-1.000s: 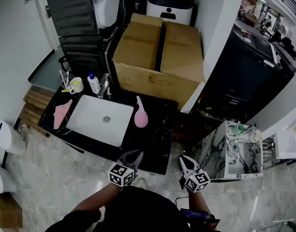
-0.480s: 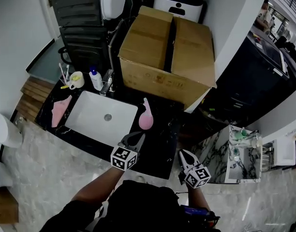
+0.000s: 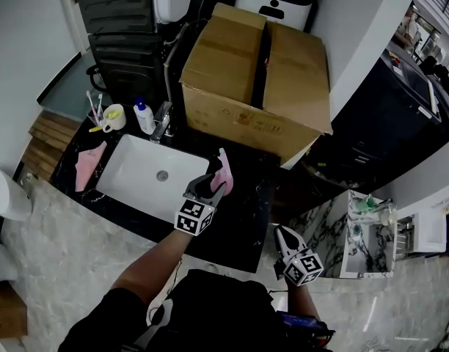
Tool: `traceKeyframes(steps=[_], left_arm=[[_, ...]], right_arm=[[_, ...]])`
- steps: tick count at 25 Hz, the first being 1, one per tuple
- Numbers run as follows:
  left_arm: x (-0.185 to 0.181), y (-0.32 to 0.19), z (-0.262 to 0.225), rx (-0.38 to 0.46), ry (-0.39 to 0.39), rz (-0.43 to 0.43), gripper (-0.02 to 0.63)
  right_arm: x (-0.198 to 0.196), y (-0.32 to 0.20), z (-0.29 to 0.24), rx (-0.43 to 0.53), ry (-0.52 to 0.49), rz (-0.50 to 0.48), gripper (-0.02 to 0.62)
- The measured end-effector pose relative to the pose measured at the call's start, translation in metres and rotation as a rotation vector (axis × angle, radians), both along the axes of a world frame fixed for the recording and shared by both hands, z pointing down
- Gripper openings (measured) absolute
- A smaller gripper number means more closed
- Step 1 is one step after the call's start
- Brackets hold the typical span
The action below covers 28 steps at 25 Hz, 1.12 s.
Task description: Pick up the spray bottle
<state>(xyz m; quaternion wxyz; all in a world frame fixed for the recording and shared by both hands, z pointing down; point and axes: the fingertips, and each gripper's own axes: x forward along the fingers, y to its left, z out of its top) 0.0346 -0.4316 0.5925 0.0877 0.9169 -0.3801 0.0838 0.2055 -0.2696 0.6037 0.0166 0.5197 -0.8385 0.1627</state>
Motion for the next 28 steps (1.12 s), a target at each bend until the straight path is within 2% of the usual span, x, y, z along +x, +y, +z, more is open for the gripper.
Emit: traceKeyframes(steps=[6,9,14,19,25,28], left_arm=[[0.014,-0.020,0.004,0.018,-0.042,0.045,0.184],[0.019,-0.027,0.004,0.029,-0.049,0.046,0.184],[0.023,-0.035,0.011,0.017,-0.075,0.027,0.177],[0.024,-0.033,0.007,0.023,-0.065,0.015,0.141],[0.025,-0.015,-0.004,0.038,-0.038,0.030,0.135],[0.023,-0.001,-0.010,0.034,-0.022,0.036,0.133]], right_arm=[[0.014,0.017,0.011,-0.046,-0.003,0.056,0.026],[0.018,0.024,0.012,-0.060,-0.032,0.088,0.026],[0.027,0.031,0.014,-0.061,-0.016,0.125,0.026],[0.034,0.037,0.015,-0.064,-0.004,0.148,0.026],[0.032,0.037,0.015,-0.079,-0.033,0.143,0.026],[0.033,0.035,0.019,-0.074,-0.016,0.128,0.026]])
